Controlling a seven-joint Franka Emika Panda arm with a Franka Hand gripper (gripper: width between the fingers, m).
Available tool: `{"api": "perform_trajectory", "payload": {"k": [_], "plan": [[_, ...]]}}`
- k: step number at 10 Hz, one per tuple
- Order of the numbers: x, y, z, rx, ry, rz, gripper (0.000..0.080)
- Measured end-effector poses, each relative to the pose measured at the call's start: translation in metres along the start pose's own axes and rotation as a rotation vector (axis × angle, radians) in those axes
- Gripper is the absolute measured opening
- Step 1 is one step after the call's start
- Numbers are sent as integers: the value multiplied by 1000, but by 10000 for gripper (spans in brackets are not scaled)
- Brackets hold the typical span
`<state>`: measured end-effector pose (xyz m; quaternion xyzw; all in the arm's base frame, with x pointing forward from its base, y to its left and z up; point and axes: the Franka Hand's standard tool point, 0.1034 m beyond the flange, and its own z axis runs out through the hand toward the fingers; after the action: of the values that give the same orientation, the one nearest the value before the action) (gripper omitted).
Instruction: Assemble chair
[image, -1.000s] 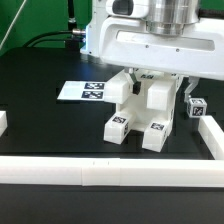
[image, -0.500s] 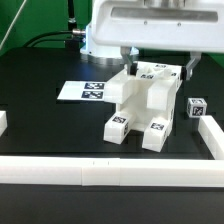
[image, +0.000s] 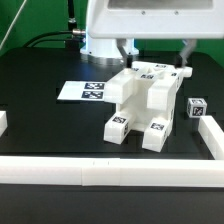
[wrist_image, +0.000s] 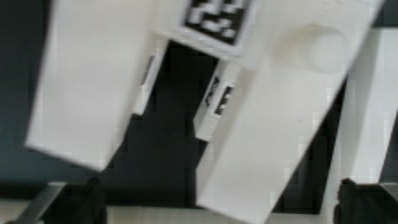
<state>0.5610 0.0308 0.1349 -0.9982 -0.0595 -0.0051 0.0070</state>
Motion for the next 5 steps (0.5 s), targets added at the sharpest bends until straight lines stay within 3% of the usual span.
{"api": "perform_trajectory", "payload": {"k": [2, 5], "plan": [[-1, 16, -12, 29, -46, -186, 649], [0, 16, -10, 24, -42, -167, 649]]}}
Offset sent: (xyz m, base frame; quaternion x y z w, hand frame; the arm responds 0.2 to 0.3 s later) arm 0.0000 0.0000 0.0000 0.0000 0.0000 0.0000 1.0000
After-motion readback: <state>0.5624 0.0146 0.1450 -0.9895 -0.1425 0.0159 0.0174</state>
